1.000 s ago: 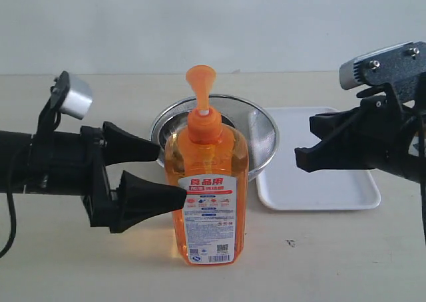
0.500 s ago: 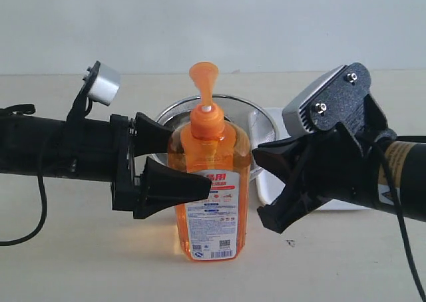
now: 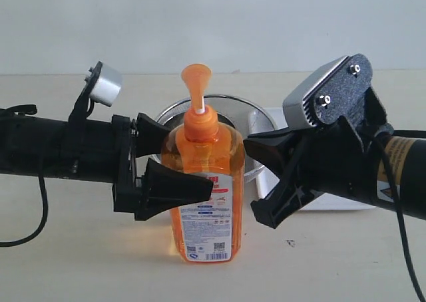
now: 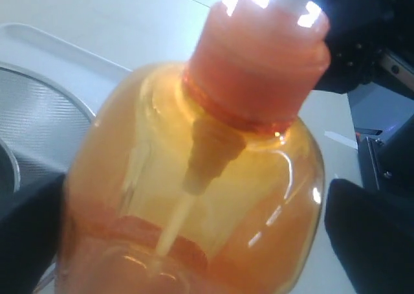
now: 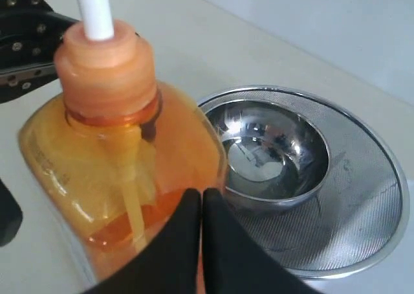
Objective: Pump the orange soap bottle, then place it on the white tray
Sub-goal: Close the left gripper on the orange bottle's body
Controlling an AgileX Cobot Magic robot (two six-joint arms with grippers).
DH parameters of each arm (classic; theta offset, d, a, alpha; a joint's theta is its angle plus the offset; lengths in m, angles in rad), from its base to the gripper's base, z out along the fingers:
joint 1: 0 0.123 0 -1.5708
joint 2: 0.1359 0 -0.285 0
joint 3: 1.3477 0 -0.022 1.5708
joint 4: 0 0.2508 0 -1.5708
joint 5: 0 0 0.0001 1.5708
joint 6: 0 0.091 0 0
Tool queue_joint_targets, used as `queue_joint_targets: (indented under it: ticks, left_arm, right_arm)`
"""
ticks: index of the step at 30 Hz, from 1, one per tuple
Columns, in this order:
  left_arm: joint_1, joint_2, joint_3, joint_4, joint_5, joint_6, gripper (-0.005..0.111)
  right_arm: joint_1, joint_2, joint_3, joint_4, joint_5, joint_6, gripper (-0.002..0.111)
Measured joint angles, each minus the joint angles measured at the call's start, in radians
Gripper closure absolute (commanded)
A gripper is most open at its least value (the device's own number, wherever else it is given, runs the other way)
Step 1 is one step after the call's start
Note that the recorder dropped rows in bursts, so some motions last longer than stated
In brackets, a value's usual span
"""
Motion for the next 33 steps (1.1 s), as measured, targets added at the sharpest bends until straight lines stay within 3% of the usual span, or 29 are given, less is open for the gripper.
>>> queue_joint_targets:
  ticks: [12,27,29,33]
  left_arm:
    - [0.000,0.151,-0.009,-0.007,0.078,0.002,0.007]
    - [0.000,0.161,-0.059,-0.005,0.202,0.002,0.007]
    - [0.000,0.161,-0.061,-0.005,0.202,0.002,0.012]
    - [0.000,0.161,-0.061,-0.005,0.186,0.002,0.072]
  right_arm:
    - [0.002,0.000,0.000,-0.013,-0.002,0.010,0.108]
    - [0.002,0.000,0.000,-0.019,0.000,0.026,0.108]
    - [0.002,0.000,0.000,-0.019,0.000,0.026,0.108]
    - [0.002,0.000,0.000,-0.019,0.000,0.027,0.108]
